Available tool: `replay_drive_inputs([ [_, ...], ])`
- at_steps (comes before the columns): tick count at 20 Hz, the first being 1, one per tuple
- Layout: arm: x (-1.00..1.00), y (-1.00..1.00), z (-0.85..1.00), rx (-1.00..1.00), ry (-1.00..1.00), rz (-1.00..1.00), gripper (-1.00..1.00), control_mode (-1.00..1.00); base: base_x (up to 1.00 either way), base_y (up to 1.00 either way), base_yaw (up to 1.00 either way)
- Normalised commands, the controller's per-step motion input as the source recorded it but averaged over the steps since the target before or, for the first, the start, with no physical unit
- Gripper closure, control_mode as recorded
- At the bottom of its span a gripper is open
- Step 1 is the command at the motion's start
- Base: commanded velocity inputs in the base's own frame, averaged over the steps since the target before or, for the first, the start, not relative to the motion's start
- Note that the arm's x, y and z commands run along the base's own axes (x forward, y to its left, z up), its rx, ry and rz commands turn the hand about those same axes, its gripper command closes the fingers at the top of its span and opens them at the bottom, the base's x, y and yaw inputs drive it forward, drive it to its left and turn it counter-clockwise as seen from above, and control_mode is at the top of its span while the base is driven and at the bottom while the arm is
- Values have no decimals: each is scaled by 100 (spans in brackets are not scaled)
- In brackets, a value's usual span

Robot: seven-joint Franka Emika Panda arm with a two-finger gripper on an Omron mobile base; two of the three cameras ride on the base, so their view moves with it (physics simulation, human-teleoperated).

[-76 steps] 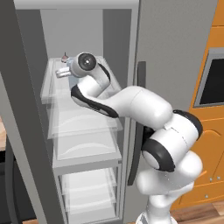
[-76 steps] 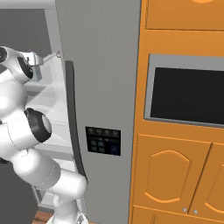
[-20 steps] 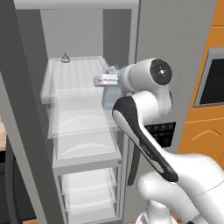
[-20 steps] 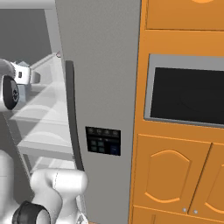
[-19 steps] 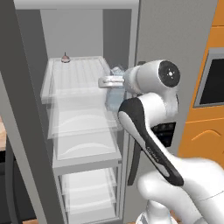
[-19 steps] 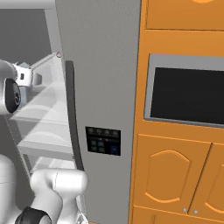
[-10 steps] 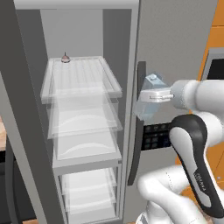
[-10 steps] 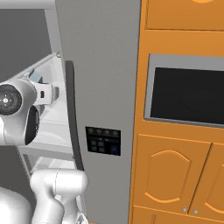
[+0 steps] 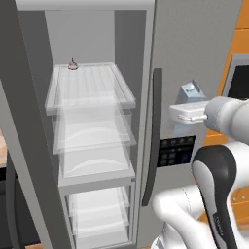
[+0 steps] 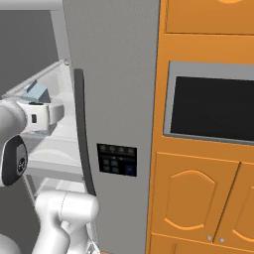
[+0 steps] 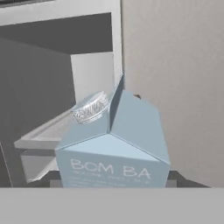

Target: Take out the milk from the fridge and place it on the tray on the counter. Then take the sugar cube near the tray and place it in the tray.

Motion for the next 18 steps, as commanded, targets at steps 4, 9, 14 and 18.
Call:
replay_drive_inputs([
  [4,-14,-6,25,0,-8,-22,100,-100,0,0,0],
  [9,1,-25,4,0,7,0,100,-100,0,0,0],
  [14,-3,-34,0,0,4,0,100,-100,0,0,0],
  [18,-30,-4,0,0,0,0,100,100,-49,-4,0],
])
